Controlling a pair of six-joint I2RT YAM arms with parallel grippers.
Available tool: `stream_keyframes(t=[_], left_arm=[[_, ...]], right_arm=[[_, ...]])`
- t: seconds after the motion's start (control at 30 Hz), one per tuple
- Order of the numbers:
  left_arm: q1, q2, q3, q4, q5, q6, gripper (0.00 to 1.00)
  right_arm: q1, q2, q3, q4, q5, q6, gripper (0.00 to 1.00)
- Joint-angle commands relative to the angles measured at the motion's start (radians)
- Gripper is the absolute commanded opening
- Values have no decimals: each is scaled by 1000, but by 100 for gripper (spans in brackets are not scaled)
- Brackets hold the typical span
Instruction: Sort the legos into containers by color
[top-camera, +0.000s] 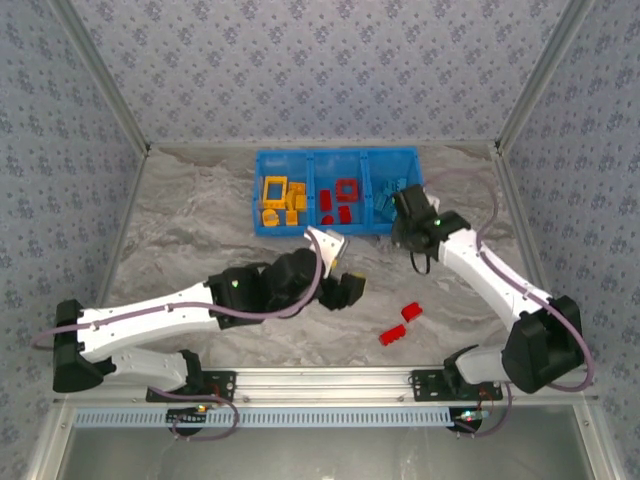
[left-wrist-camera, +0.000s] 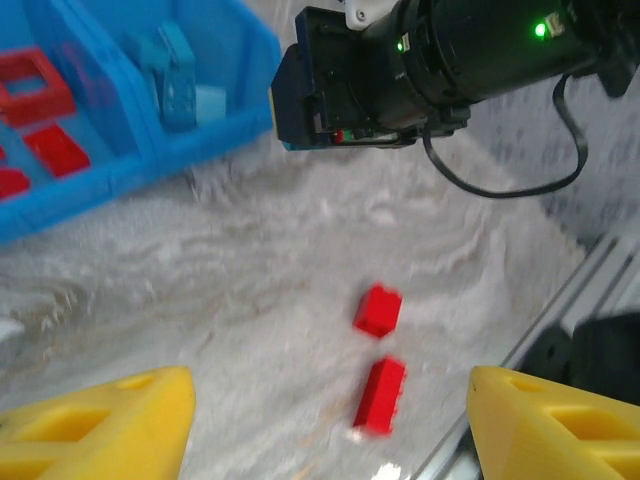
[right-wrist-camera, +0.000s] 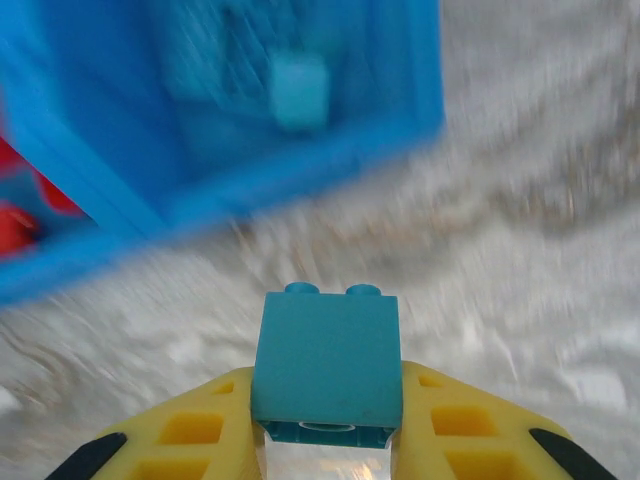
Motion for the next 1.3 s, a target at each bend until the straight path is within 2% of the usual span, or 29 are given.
stream_keyframes(t=[0.0, 0.17, 0.3, 0.63, 0.83, 0.9, 1.03, 1.13, 1.27], left_arm=[[65, 31, 73, -9, 36, 15, 72], [121, 61, 143, -25, 71, 37, 72], [132, 70, 143, -27, 85, 30, 72], [132, 74, 106, -1, 103, -9, 72], [132, 73, 106, 19, 115, -12, 72], [132, 74, 106, 22, 122, -14, 72], [132, 83, 100, 22, 136, -12, 72], [131, 85, 86, 28, 148, -14, 72], [129, 96, 68, 30, 172, -8, 72]], right_arm=[[-47, 107, 137, -42, 29, -154, 28], [-102, 293, 298, -25, -9, -212, 27], [-121, 423, 387, -19, -26, -240, 26], [-127, 722, 637, -120, 184, -286, 26], [-128, 855, 771, -197, 257, -289, 28], [-128, 872, 788, -208, 254, -286, 30], [-109, 849, 785, -200, 255, -286, 48], [-93, 803, 786, -202, 255, -285, 54], [-73, 713, 797, -216, 259, -278, 55]])
